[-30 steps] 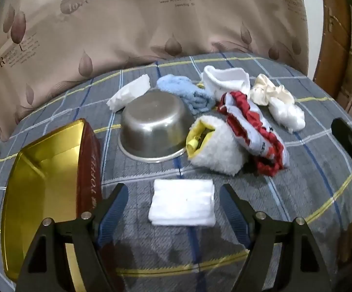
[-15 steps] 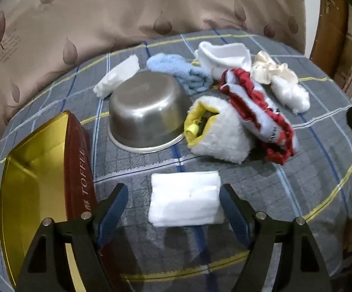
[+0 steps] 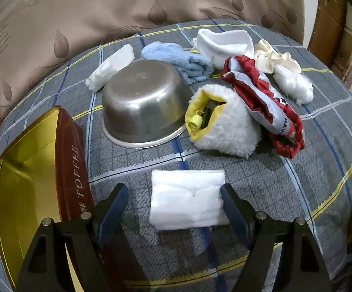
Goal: Organize soft objects
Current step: 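Move the left gripper to the folded white cloth and grasp it, then carry the white cloth with the left gripper into the gold tin and release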
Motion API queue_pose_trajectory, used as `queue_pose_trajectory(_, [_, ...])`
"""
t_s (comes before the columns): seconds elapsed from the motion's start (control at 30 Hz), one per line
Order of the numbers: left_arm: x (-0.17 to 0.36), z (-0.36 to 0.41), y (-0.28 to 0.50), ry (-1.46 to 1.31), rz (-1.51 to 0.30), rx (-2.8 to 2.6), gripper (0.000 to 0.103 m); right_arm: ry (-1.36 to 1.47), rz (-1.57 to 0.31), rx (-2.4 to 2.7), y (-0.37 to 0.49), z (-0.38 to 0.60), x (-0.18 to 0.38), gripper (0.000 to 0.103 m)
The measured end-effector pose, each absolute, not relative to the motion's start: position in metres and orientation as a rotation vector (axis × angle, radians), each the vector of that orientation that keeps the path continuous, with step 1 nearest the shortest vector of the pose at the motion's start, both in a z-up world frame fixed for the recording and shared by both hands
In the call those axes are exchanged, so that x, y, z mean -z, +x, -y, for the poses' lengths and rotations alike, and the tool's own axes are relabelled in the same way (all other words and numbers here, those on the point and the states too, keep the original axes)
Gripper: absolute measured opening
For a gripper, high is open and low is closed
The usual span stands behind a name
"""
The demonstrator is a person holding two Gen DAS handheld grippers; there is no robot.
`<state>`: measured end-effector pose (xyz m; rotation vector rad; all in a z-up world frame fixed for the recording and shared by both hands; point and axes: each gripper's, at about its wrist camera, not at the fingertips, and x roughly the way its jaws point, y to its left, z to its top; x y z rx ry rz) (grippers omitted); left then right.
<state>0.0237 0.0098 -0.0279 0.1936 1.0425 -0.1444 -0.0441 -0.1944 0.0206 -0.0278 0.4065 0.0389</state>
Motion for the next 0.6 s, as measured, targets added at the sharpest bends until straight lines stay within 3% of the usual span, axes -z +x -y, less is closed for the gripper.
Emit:
queue_pose_trajectory(0.17, [0.031, -0.005, 0.022, 0.221, -1.026, 0.157, 0.075, -0.025, -0.408, -0.040, -0.043, 0.195, -0.020, 0.103])
queue_pose_trajectory(0.2, [0.031, -0.003, 0.020, 0.227, -1.019, 0.156, 0.064, -0.025, -0.409, -0.040, -0.044, 0.195, -0.020, 0.103])
queue_pose_trajectory(0.23, [0.031, -0.001, 0.017, 0.232, -1.011, 0.159, 0.045, -0.023, -0.411, -0.040, -0.044, 0.196, -0.019, 0.103])
queue_pose_trajectory(0.3, [0.029, 0.003, 0.012, 0.259, -0.996, 0.148, 0.016, -0.022, -0.414, -0.041, -0.043, 0.196, -0.018, 0.103])
queue_pose_trajectory(0.6, [0.017, 0.021, 0.000, 0.332, -0.946, 0.120, 0.020, -0.017, -0.423, -0.042, -0.043, 0.195, -0.019, 0.103])
